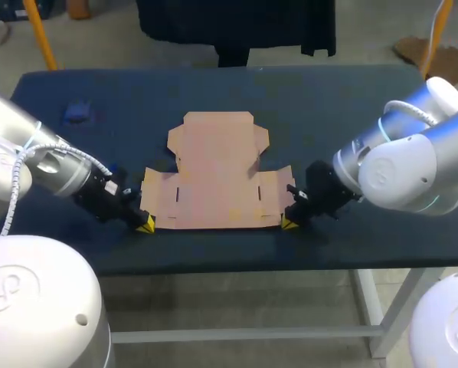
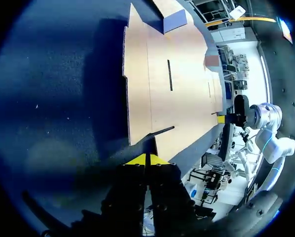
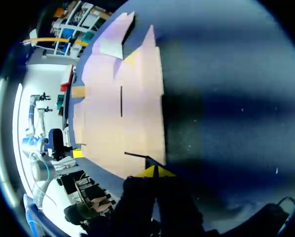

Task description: Assemble the packaging by folding the flat box into shape, placing the metal phone stand inside, and closing the box properly

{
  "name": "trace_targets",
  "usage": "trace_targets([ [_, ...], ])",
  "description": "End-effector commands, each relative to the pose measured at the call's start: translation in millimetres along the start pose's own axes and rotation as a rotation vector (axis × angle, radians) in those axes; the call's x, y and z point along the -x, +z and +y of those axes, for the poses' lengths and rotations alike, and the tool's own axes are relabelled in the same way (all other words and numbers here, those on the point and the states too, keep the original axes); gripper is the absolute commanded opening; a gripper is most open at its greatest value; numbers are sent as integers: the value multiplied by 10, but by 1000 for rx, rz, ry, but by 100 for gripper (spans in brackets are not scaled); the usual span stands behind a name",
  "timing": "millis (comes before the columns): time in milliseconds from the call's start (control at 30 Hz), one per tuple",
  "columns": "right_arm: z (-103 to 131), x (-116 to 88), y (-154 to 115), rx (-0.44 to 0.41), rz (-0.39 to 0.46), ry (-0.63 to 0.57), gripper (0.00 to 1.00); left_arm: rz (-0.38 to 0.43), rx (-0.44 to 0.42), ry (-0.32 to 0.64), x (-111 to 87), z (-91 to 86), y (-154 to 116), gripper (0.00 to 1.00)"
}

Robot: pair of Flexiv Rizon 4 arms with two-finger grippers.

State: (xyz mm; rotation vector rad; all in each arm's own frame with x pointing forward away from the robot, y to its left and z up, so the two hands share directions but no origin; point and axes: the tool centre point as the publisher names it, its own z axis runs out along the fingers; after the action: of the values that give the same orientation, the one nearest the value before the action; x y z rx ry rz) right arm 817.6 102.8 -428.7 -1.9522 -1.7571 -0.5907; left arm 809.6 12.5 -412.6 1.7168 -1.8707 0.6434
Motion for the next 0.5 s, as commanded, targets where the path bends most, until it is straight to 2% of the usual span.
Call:
trace_targets([
  [33,15,30,10,-4,14,-1,0,22,9,-3,29,-33,36,0],
  [500,16,20,12,22,74,4,0,75,3,-10,29,-27,68,0],
])
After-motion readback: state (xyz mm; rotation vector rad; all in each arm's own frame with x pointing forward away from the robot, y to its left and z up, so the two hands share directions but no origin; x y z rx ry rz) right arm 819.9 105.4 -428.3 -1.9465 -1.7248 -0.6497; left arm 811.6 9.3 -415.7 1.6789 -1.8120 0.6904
